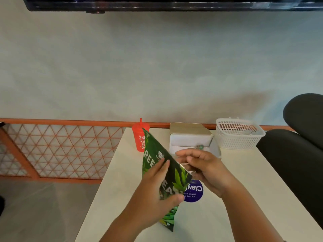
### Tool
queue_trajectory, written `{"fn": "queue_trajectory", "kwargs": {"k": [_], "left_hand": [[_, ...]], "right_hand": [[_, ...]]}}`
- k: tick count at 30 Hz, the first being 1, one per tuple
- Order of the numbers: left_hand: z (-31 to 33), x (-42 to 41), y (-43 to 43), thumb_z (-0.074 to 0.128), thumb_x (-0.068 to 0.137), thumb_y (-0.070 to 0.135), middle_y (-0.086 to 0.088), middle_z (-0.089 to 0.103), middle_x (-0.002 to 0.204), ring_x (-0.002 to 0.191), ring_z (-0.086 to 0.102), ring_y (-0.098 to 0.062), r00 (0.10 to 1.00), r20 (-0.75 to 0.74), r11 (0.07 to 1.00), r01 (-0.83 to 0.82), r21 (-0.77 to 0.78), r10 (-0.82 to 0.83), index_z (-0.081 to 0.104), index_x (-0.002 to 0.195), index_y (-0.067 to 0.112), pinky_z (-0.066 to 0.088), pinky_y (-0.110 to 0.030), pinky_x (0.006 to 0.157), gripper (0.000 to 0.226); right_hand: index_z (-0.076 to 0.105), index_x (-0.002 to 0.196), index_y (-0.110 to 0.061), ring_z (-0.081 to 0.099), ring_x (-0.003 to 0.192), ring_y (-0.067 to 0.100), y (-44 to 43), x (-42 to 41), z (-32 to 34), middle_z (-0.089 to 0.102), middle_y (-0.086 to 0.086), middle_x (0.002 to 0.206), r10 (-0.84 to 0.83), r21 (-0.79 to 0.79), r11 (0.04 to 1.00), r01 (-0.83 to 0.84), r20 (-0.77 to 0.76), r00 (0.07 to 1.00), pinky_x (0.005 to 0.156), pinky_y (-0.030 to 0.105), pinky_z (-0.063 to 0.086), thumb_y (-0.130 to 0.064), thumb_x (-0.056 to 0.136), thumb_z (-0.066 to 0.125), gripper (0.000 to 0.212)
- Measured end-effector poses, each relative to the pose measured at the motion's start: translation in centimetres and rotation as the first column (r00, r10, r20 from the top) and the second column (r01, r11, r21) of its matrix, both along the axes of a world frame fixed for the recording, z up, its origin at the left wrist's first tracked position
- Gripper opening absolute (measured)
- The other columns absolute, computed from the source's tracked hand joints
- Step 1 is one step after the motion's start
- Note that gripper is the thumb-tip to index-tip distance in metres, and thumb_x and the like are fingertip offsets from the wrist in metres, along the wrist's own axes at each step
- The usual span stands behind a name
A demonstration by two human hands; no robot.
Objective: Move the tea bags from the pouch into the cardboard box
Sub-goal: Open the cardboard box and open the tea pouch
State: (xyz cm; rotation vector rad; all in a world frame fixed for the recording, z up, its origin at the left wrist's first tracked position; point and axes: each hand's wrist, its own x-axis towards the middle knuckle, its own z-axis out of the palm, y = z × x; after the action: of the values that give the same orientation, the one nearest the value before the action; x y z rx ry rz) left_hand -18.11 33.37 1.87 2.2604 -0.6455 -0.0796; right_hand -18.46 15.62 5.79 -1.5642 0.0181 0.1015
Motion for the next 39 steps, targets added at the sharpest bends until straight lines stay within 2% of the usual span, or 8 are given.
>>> {"fn": "queue_trajectory", "kwargs": {"k": [4,7,13,17,21,25,31,39], "left_hand": [[-1.0,-0.7,-0.9,0.058,0.071,0.067,0.032,0.001,0.144,0.135,0.006,0.008,0.999,-0.043,0.997,0.024,-0.072,-0.027,-0.007,0.143,0.041,0.018,-0.012,0.107,0.100],[-1.0,-0.6,-1.0,0.058,0.081,0.048,0.025,0.022,0.147,0.133,0.024,0.009,0.999,-0.012,0.976,0.031,-0.217,-0.035,0.015,0.137,0.048,0.027,-0.002,0.100,0.071],[-0.8,-0.6,-0.1,0.041,0.090,0.038,0.019,0.065,0.104,0.095,0.059,0.003,0.976,0.184,0.958,-0.063,-0.279,0.118,0.051,0.126,0.036,0.048,-0.013,0.078,0.038],[-0.8,-0.4,1.1,0.040,0.088,0.044,0.013,0.068,0.082,0.078,0.064,-0.005,0.929,0.227,0.916,-0.203,-0.345,0.292,0.067,0.107,0.028,0.055,-0.030,0.066,0.036],[0.5,0.2,1.9,0.042,0.093,0.037,0.013,0.061,0.064,0.064,0.057,-0.007,0.902,0.183,0.859,-0.286,-0.424,0.391,0.062,0.076,0.029,0.050,-0.030,0.053,0.027],[2.1,1.0,2.3,0.043,0.094,0.025,-0.002,0.060,0.064,0.062,0.056,-0.012,0.890,0.025,0.789,-0.391,-0.475,0.456,0.058,0.070,0.012,0.042,-0.023,0.054,0.030],[3.2,1.8,2.6,0.040,0.096,0.027,-0.002,0.063,0.071,0.064,0.058,-0.009,0.880,-0.126,0.713,-0.448,-0.539,0.457,0.060,0.075,0.011,0.042,-0.018,0.052,0.033],[3.5,1.9,2.6,0.039,0.097,0.027,-0.004,0.063,0.070,0.065,0.059,-0.014,0.885,-0.176,0.684,-0.447,-0.576,0.430,0.059,0.074,0.009,0.041,-0.024,0.054,0.035]], "right_hand": [[0.069,0.093,-0.035,0.067,0.087,0.013,1.0,-1.5,0.1,0.070,-0.010,0.098,0.085,-0.157,0.985,-0.070,0.086,0.993,0.071,0.023,0.055,0.000,0.090,0.054,0.038],[0.067,0.099,-0.035,0.064,0.094,0.006,2.0,-1.6,-0.2,0.065,-0.009,0.106,0.111,-0.266,0.961,-0.072,0.134,0.985,0.076,0.018,0.053,0.006,0.086,0.054,0.045],[0.064,0.094,-0.039,0.050,0.105,0.002,3.0,-1.0,-0.6,0.046,-0.019,0.112,0.031,-0.401,0.914,0.066,0.231,0.973,0.078,0.004,0.045,-0.007,0.087,0.060,0.033],[0.064,0.092,-0.042,0.046,0.105,0.002,3.4,-0.7,-0.9,0.042,-0.020,0.105,-0.035,-0.480,0.859,0.178,0.292,0.956,0.087,0.010,0.046,-0.016,0.087,0.062,0.027],[0.068,0.100,-0.032,0.045,0.095,0.000,3.4,-0.3,-0.8,0.039,-0.020,0.097,-0.127,-0.591,0.712,0.379,0.423,0.897,0.074,0.000,0.038,-0.021,0.087,0.062,0.018],[0.073,0.087,-0.023,0.041,0.099,0.009,2.3,-0.1,-0.6,0.043,-0.012,0.104,-0.162,-0.649,0.585,0.486,0.494,0.855,0.083,0.027,0.043,-0.023,0.085,0.064,0.009],[0.061,0.073,-0.028,0.044,0.089,0.002,0.5,-0.6,-1.0,0.048,-0.011,0.101,-0.239,-0.599,0.678,0.426,0.370,0.898,0.070,0.012,0.034,-0.020,0.087,0.061,0.016],[0.053,0.066,-0.036,0.051,0.089,0.007,0.3,-1.6,-0.3,0.055,-0.015,0.090,-0.203,-0.614,0.709,0.347,0.293,0.934,0.073,0.022,0.041,-0.022,0.087,0.061,0.026]]}}
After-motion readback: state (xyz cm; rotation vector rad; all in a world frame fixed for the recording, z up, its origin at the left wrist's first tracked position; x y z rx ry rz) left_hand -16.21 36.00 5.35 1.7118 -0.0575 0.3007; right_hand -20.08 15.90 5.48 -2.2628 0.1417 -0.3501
